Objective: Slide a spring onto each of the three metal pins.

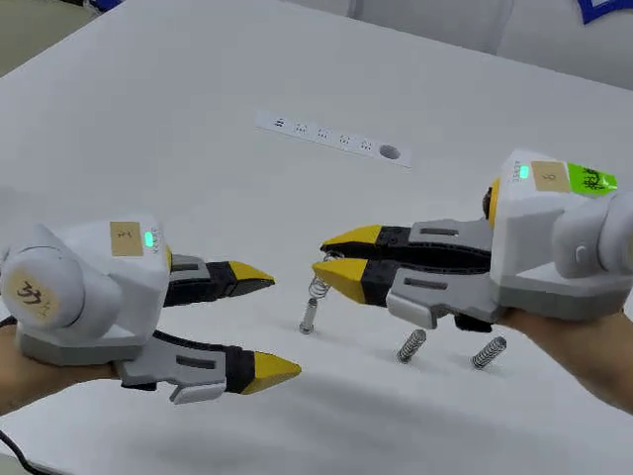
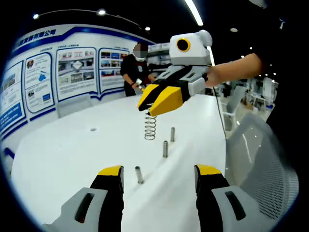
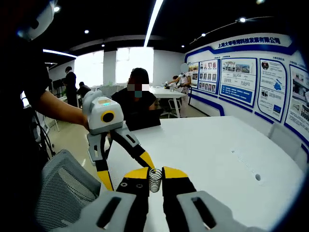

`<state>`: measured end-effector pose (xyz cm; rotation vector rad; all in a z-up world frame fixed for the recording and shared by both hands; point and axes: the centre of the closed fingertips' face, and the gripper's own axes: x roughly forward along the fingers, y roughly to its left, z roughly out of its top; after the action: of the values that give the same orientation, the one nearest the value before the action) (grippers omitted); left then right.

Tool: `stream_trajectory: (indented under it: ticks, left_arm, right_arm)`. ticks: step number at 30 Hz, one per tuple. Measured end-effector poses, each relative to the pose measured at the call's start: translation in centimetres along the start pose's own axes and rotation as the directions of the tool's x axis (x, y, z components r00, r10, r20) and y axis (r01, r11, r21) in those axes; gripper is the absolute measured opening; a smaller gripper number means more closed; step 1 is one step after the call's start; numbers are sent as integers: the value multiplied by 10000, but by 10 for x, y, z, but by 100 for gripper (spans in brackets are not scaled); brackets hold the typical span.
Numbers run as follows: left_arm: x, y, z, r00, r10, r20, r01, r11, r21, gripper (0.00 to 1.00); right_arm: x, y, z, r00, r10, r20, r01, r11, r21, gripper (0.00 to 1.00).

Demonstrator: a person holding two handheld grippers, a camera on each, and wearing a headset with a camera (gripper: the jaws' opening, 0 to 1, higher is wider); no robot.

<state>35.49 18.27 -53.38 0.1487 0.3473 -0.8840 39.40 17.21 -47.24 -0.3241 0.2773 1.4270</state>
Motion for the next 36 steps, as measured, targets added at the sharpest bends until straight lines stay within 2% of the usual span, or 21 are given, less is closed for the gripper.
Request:
stream_trajectory:
  ticks: [3,6,11,18,21,26,36]
  left_arm:
    - [-7,4,1,9995,259,199,-257,9996,-112,70]
    - [-11,10,0,9985,504,223,-501,9986,-156,76]
    - [-13,16,2,9966,762,320,-754,9968,-262,85]
    - [-11,20,3,9949,964,303,-955,9949,-315,99]
    - [-10,20,1,9951,956,240,-949,9951,-293,100]
    - [-10,21,-1,9947,979,318,-966,9944,-418,100]
    - [-5,21,-4,9949,972,286,-952,9934,-636,100]
  right_arm:
    - [3,-11,-5,9997,-243,-69,244,9997,74,10]
    - [9,-18,-15,9987,-417,-295,421,9990,120,10]
    - [18,-23,-27,9975,-515,-489,530,9981,302,10]
    - [33,-32,-55,9937,-636,-924,690,9960,564,10]
    - [39,-34,-65,9926,-659,-1024,743,9939,809,10]
    - [48,-34,-75,9909,-648,-1179,748,9939,817,10]
    - [53,-31,-83,9896,-616,-1297,704,9954,647,10]
